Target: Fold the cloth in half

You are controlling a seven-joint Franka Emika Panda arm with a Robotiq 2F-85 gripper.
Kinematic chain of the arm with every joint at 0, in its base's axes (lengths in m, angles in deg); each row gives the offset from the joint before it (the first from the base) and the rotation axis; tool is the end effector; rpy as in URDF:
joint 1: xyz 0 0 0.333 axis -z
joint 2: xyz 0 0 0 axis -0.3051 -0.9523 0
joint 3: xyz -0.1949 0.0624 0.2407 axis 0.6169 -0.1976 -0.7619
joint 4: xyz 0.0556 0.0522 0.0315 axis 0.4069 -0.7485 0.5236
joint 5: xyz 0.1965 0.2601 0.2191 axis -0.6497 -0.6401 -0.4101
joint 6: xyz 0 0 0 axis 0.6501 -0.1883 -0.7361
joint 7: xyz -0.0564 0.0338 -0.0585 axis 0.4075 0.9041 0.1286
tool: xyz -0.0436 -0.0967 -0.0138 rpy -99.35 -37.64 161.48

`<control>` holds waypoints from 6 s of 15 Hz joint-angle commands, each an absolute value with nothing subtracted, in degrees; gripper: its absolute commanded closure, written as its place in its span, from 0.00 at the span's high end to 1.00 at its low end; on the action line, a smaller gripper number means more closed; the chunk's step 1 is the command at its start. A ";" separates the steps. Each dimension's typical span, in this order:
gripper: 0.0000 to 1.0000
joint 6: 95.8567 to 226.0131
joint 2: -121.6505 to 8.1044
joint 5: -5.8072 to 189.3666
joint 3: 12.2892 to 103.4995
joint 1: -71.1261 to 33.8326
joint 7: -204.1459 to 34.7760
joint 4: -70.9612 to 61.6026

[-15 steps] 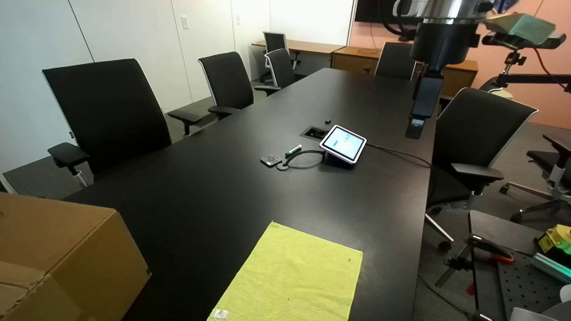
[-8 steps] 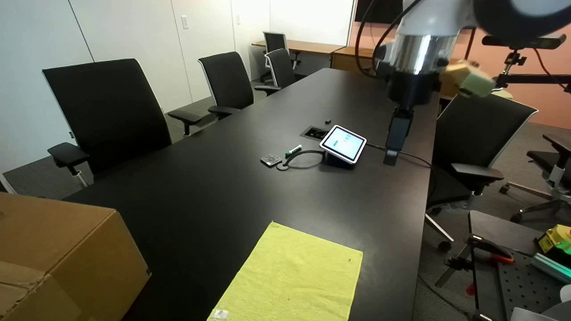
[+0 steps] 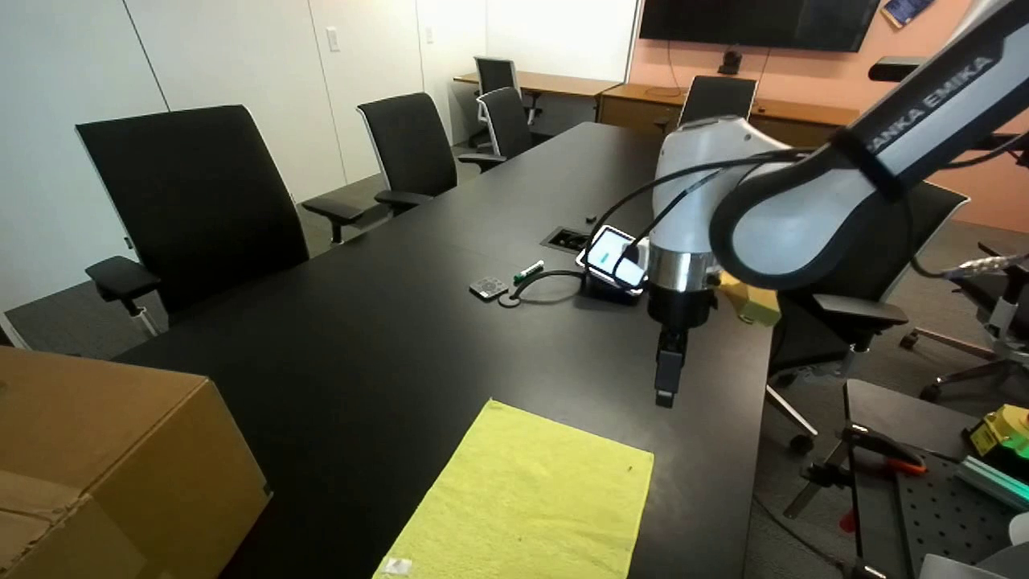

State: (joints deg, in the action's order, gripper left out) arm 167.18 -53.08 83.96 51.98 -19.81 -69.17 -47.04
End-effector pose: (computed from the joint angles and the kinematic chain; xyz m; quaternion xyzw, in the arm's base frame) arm 0.4993 0.0351 0.2268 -0.9933 -0.0949 0.0568 0.0322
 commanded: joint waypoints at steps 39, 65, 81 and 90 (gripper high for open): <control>1.00 189.03 -83.63 84.64 50.20 -17.42 -75.37 -36.96; 0.17 185.24 -80.49 85.30 50.50 -19.36 -76.84 -36.81; 0.03 181.87 -82.08 74.37 41.63 -11.51 -76.25 -30.00; 0.03 180.37 -84.43 71.41 41.68 -13.26 -79.59 -21.12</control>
State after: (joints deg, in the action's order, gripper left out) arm 181.83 -82.77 72.02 41.62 -11.94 -77.95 -25.93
